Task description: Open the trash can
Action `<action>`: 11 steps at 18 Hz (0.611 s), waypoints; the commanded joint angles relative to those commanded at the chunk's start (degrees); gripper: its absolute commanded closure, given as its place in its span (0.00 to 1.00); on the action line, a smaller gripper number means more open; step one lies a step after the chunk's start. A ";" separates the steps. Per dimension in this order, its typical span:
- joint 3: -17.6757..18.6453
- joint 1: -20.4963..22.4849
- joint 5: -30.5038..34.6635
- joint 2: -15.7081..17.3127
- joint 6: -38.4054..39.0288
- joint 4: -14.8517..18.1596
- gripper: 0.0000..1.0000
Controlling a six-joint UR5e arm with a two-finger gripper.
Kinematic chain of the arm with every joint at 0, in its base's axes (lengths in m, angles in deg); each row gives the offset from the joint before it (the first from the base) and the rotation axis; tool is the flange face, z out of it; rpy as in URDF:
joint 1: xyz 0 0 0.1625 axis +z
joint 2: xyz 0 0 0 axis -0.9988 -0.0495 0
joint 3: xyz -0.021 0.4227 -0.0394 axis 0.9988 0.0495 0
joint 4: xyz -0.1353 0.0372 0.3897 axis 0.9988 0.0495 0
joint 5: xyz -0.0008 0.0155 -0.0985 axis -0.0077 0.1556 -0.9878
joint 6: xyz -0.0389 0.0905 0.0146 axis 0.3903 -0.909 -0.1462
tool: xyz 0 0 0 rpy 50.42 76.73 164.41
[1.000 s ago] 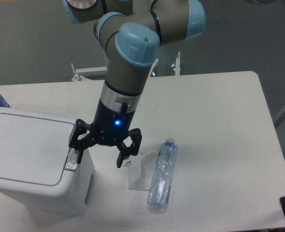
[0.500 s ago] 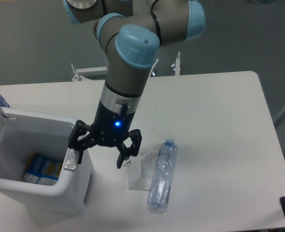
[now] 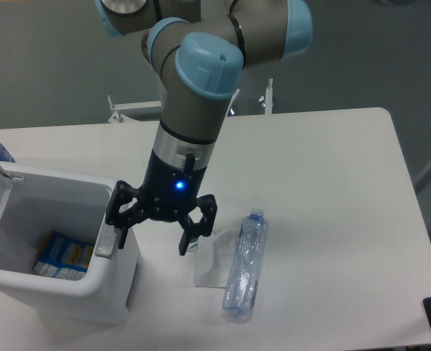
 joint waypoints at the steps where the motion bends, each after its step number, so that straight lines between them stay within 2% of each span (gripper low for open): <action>1: 0.00 0.79 0.09 -0.52 -0.09 -0.53 0.00; 5: 1.40 4.75 4.12 -0.88 -7.00 -0.71 0.00; 9: 6.75 6.42 14.30 -0.53 -22.29 -0.80 0.00; 11: 8.52 7.91 16.43 -0.18 -27.31 -0.45 0.00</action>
